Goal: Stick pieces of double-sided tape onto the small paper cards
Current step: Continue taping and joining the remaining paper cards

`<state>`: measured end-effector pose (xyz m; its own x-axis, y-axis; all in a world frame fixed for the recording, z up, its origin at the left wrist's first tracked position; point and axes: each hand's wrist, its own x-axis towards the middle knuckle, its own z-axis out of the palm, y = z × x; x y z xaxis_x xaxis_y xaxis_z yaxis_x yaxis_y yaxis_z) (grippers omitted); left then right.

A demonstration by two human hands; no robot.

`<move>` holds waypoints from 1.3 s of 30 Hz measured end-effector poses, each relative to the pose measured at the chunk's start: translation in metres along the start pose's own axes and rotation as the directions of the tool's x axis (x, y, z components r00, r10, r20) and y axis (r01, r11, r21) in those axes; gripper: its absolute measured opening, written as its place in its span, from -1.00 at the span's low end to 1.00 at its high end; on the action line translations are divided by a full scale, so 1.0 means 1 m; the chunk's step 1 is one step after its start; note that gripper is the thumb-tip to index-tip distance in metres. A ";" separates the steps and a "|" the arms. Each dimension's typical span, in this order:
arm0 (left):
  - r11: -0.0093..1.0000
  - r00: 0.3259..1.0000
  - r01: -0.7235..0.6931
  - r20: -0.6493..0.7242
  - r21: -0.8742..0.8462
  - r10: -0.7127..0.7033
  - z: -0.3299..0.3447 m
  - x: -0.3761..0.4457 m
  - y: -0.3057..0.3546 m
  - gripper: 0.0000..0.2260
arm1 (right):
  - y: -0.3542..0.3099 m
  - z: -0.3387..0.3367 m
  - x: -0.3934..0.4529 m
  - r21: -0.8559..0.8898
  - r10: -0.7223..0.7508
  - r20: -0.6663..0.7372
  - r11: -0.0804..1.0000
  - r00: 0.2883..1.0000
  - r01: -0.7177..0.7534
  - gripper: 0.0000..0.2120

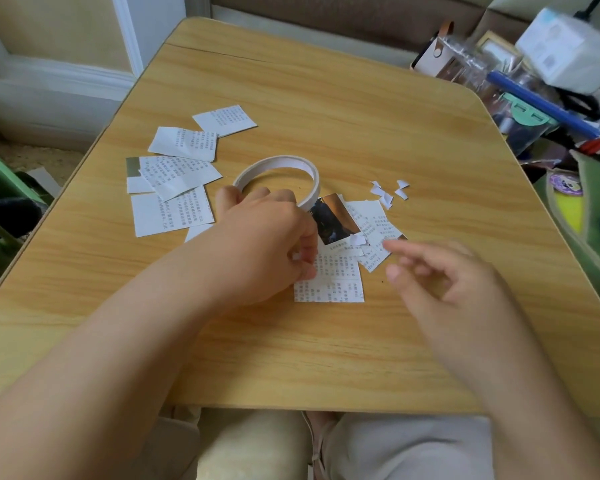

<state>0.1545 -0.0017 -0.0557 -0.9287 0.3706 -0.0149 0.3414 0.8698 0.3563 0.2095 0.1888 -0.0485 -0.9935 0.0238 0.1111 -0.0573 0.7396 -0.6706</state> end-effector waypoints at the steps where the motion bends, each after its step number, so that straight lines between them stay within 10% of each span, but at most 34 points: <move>1: 1.000 1.000 -0.003 -0.004 -0.005 0.003 -0.001 -0.001 -0.001 -0.89 | -0.005 -0.002 0.010 -0.064 -0.063 0.035 0.996 0.997 0.065 -0.76; 13: 0.997 0.998 0.043 -0.046 -0.066 -0.046 -0.011 -0.004 -0.015 -0.82 | -0.047 0.013 0.119 -0.513 0.045 0.599 0.788 0.799 0.340 -0.49; 23: 0.999 0.999 -0.004 -0.051 -0.048 0.002 -0.006 -0.006 -0.018 -0.80 | -0.039 -0.005 0.089 -0.241 -0.155 0.267 0.945 0.951 0.222 -0.77; 29: 0.997 0.998 -0.023 -0.061 -0.080 0.019 -0.004 -0.006 -0.015 -0.86 | -0.036 -0.008 0.036 0.408 0.202 0.142 0.880 0.969 -0.243 -0.87; 39: 0.995 0.998 -0.033 -0.051 -0.099 0.028 -0.005 -0.007 -0.016 -0.92 | -0.022 0.036 0.014 0.166 0.257 -0.051 0.955 0.965 -0.246 -0.82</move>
<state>0.1552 -0.0201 -0.0562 -0.9251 0.3774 0.0430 0.3555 0.8205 0.4476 0.1936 0.1485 -0.0591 -0.9684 0.2478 -0.0279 0.1734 0.5886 -0.7896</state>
